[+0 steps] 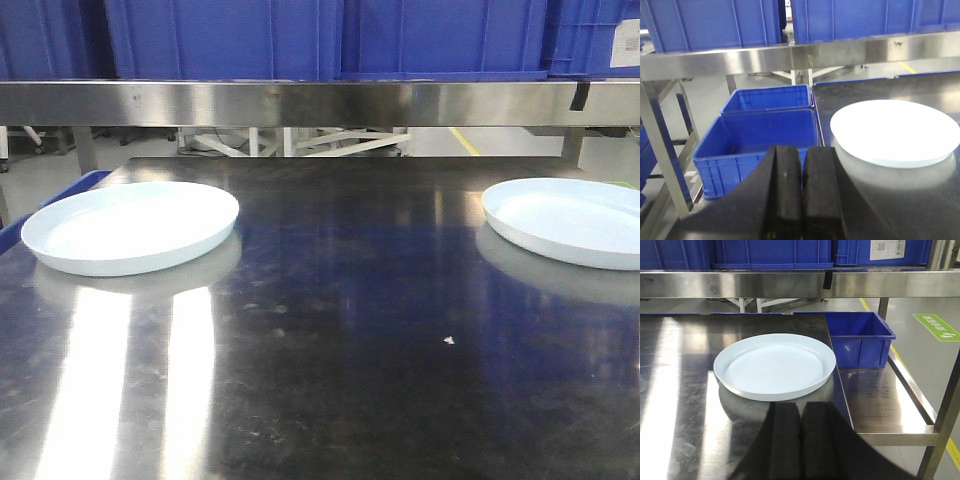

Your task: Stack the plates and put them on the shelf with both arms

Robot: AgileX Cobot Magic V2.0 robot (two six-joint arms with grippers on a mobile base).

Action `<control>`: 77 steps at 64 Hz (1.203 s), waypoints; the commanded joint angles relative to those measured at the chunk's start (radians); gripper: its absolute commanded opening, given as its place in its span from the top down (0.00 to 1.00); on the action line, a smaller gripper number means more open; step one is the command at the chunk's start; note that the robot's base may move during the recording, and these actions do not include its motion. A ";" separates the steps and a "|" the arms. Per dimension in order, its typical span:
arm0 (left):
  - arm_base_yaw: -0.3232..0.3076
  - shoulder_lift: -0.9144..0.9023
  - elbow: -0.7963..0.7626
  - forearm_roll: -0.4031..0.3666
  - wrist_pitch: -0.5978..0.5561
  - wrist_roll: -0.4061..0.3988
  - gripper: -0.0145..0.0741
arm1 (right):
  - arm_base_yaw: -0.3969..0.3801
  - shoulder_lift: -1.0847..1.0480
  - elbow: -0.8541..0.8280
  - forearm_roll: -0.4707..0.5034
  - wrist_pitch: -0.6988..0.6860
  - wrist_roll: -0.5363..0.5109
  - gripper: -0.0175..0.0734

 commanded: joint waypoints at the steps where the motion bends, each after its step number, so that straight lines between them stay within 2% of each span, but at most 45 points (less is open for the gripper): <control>1: 0.001 -0.017 0.022 -0.005 -0.105 -0.003 0.74 | 0.000 -0.021 -0.016 -0.011 -0.085 -0.002 0.75; 6: 0.001 -0.017 0.022 -0.005 -0.111 -0.003 0.74 | 0.000 -0.021 -0.016 -0.011 -0.085 -0.002 0.75; 10: 0.001 -0.017 0.022 -0.033 -0.129 -0.005 0.74 | 0.000 -0.021 -0.016 -0.011 -0.085 -0.002 0.75; 17: 0.001 -0.017 0.022 -0.055 -0.259 -0.005 0.74 | 0.000 -0.021 -0.016 -0.011 -0.085 -0.002 0.75; 22: 0.001 -0.015 0.014 -0.133 -0.357 -0.005 0.74 | 0.000 -0.021 -0.016 -0.011 -0.085 -0.002 0.75; 26: 0.001 -0.003 -0.019 -0.153 -0.374 -0.005 0.74 | 0.000 -0.021 -0.016 -0.011 -0.085 -0.002 0.75; 29: 0.001 0.017 -0.075 -0.151 -0.341 -0.005 0.74 | 0.000 -0.021 -0.016 -0.011 -0.085 -0.002 0.75; 38: -0.001 0.153 -0.332 -0.122 -0.129 -0.005 0.74 | 0.000 -0.021 -0.016 -0.011 -0.085 -0.002 0.75; 43: -0.001 0.279 -0.524 -0.122 0.029 -0.005 0.74 | 0.000 -0.021 -0.016 -0.011 -0.085 -0.002 0.75; 55: -0.001 0.615 -0.858 -0.124 0.301 -0.005 0.74 | 0.000 -0.021 -0.016 -0.011 -0.085 -0.002 0.75; 64: -0.001 0.843 -1.024 -0.128 0.443 -0.005 0.72 | 0.000 -0.021 -0.016 -0.011 -0.085 -0.002 0.75; 77: -0.001 1.106 -1.180 -0.131 0.544 -0.005 0.55 | 0.000 -0.021 -0.016 -0.011 -0.086 -0.002 0.75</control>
